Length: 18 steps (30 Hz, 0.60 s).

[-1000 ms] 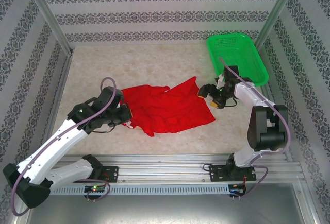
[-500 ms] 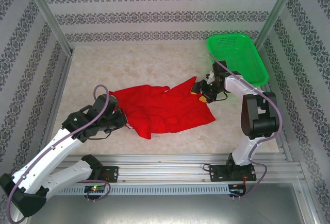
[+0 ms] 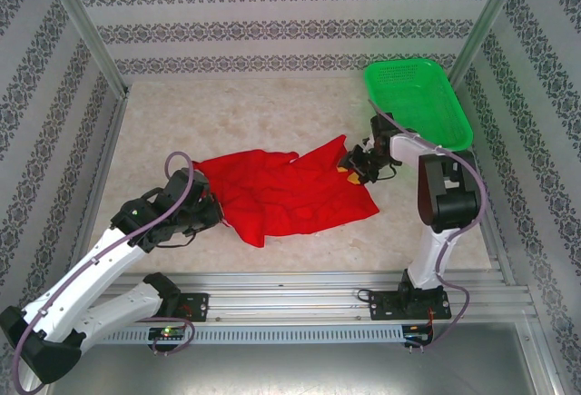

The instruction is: Fold and stack the t-shirts

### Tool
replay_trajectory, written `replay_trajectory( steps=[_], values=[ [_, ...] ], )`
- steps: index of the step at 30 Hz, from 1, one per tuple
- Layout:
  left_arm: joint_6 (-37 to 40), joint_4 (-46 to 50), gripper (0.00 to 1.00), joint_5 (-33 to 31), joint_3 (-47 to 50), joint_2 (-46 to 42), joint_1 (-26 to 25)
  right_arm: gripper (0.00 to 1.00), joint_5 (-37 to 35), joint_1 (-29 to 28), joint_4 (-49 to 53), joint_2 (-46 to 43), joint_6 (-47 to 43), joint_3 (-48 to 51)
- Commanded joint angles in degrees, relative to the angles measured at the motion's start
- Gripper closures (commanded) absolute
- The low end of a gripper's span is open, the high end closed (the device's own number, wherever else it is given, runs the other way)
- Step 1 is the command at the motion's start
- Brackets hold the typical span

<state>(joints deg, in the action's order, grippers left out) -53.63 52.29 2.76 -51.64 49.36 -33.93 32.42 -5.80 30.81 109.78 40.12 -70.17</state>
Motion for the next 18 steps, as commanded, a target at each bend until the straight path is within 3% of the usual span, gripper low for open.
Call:
replay_trajectory(
  steps=[1, 4, 6, 18],
  values=[
    [1.06, -0.84, 1.00, -1.81, -0.11, -0.93, 0.85, 0.65, -0.57, -0.63, 0.22, 2.34, 0.67, -5.00],
    [1.57, -0.89, 1.00, -2.30, -0.45, -0.98, 1.02, 0.90, 0.09, -0.36, 0.66, 3.03, 1.36, -7.06],
    [2.17, -0.83, 1.00, -2.73, -1.01, -0.96, 1.28, 1.00, 1.11, -0.11, 0.70, 1.67, 1.63, -8.19],
    [9.26, -2.59, 1.00, -4.35, -10.02, 2.33, 5.76, 1.00, 7.58, 4.53, 12.52, -11.19, -1.66, -19.10]
  ],
)
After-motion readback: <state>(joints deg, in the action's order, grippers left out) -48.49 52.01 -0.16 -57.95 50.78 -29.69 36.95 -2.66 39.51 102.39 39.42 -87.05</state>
